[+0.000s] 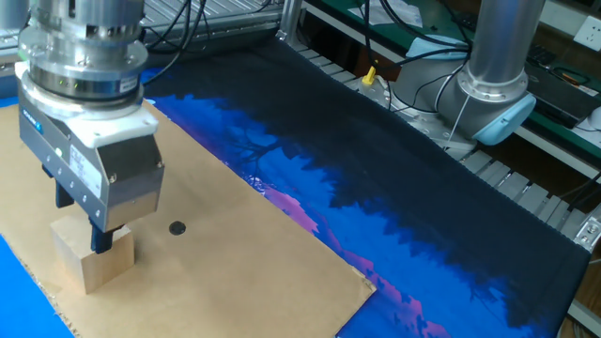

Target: Grab the block and place it at the designated location

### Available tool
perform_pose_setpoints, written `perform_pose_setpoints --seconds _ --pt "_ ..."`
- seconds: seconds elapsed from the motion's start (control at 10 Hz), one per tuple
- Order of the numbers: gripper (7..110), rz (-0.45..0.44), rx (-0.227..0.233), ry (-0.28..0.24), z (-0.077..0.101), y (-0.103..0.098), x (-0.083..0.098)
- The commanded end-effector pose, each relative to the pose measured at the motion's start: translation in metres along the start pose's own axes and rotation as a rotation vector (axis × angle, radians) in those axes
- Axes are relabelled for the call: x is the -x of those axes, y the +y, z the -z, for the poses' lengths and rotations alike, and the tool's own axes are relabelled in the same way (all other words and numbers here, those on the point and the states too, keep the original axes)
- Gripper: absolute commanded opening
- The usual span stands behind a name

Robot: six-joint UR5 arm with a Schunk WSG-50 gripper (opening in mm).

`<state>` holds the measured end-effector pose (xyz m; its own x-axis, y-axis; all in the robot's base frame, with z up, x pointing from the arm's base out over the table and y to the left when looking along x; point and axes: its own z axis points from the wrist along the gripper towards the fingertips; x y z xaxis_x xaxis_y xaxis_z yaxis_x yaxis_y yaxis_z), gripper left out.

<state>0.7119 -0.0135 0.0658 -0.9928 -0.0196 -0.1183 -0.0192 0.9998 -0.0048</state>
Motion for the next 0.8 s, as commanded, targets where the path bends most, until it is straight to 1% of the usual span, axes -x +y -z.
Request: perform_pose_setpoints --seconds 0.0,0.7 --pt "66 -0.007 0.017 -0.005 0.0013 0.0057 0.0017" --pt "66 0.0 0.018 -0.012 -0.0015 0.0051 0.0037"
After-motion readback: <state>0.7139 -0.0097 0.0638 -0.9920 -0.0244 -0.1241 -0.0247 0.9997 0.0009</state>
